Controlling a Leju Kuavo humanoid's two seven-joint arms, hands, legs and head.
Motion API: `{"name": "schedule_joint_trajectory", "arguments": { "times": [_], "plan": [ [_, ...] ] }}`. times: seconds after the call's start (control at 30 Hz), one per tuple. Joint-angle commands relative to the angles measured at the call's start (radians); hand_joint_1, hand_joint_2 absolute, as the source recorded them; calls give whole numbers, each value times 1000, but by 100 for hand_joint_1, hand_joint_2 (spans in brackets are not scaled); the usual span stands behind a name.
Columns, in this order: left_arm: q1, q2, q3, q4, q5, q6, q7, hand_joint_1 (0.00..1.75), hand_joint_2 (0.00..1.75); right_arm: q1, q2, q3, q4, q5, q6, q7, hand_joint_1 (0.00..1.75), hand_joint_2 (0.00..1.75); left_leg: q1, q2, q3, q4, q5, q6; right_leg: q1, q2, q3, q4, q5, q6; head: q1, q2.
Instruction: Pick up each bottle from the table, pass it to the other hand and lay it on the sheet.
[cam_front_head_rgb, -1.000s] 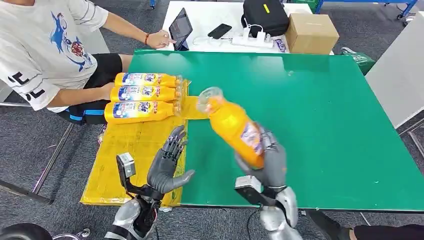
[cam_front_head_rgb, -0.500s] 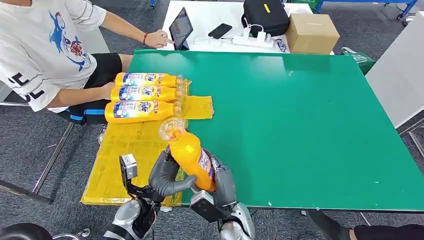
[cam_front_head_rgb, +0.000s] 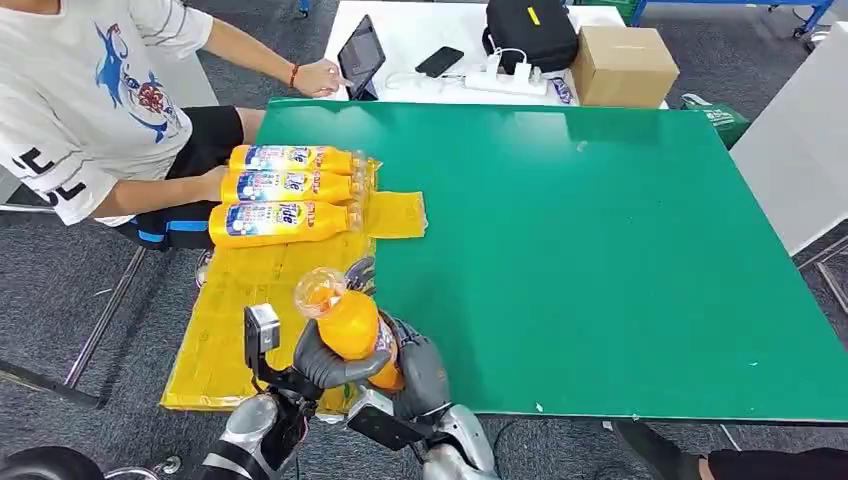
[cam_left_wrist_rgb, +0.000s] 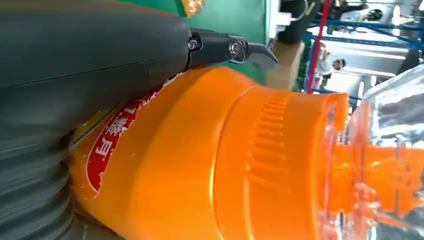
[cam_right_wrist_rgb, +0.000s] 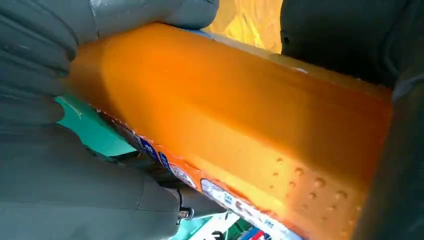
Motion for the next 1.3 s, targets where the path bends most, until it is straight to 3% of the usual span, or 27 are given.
{"name": "schedule_joint_trajectory", "arguments": {
  "times": [0.03,0.07,0.1,0.13,0.33,0.53,0.57,0.6,0.63,0.67,0.7,0.87,0.93,1.07,1.2,1.3],
  "plan": [
    [-61,-2,-57,98,-25,32,23,0,175,-39,11,116,112,19,10,0,175,175,1,-1,5,0,-2,-1,1,-2,5,-1,-2,-1,1,0],
    [-59,-2,-53,96,-22,34,25,2,175,-40,11,116,112,17,11,5,175,175,1,-1,4,0,-2,-1,1,-2,4,-1,-2,-1,0,0],
    [-57,-1,-54,93,-25,33,22,155,175,-38,11,112,112,6,18,5,175,175,1,-1,2,0,-1,0,1,-1,3,-1,-1,-1,0,0],
    [-53,3,-53,91,-9,10,23,175,175,-41,10,110,116,2,11,3,175,175,1,-1,4,0,-2,-1,1,-2,5,-1,-2,-2,0,0],
    [-35,18,-49,90,137,-137,38,175,175,-58,6,102,125,15,-31,14,175,175,1,0,4,0,-2,-1,1,-1,4,-1,-2,-2,0,0],
    [-31,28,-55,67,159,-132,40,175,175,-72,-2,74,124,18,-50,38,175,175,1,0,4,0,-2,0,1,-2,4,0,-2,-1,0,0],
    [-29,28,-53,59,160,-127,40,175,175,-77,-5,68,123,26,-65,47,138,175,1,0,3,0,-2,0,1,-1,3,-1,-1,-1,0,0],
    [-25,25,-43,48,167,-114,40,175,175,-79,-5,54,115,30,-77,60,51,175,0,0,2,0,-1,0,1,-1,3,0,-1,-1,0,0],
    [-23,24,-36,39,168,-104,40,175,175,-82,-6,42,108,38,-79,73,0,175,1,0,4,0,-2,0,1,-1,4,0,-2,-1,0,0],
    [-21,23,-28,25,157,-82,36,175,175,-83,-6,34,99,49,-73,83,0,175,1,0,3,0,-2,0,1,-1,3,0,-1,-1,0,0],
    [-21,17,-9,5,145,-48,33,175,175,-87,-10,30,83,50,-55,92,0,0,0,0,1,0,-1,0,0,-1,2,0,-1,-1,0,0],
    [-37,-18,82,-113,-166,288,-34,175,175,-10,-52,-15,-201,-62,102,76,0,0,1,-1,0,2,-1,0,1,-2,1,1,-1,-1,0,0],
    [-42,-20,95,-122,-180,295,-25,175,175,3,-61,-13,-247,-62,122,91,0,0,1,-2,0,2,-1,-1,1,-3,1,1,-2,-1,0,0],
    [-76,-30,163,-113,-346,499,-87,175,175,41,-83,-23,-406,-133,178,63,0,0,1,-2,1,1,-1,0,1,-3,2,0,-1,-1,0,0],
    [-90,-28,176,-110,-344,494,-86,175,175,47,-89,-23,-441,-137,192,74,0,0,0,-2,1,1,-1,0,1,-2,1,0,-1,-1,0,0],
    [-114,-33,217,-111,-418,628,-126,175,175,62,-90,-38,-505,-190,194,34,0,0,0,-2,1,0,-1,0,1,-2,2,0,-1,-1,0,0]
  ]
}}
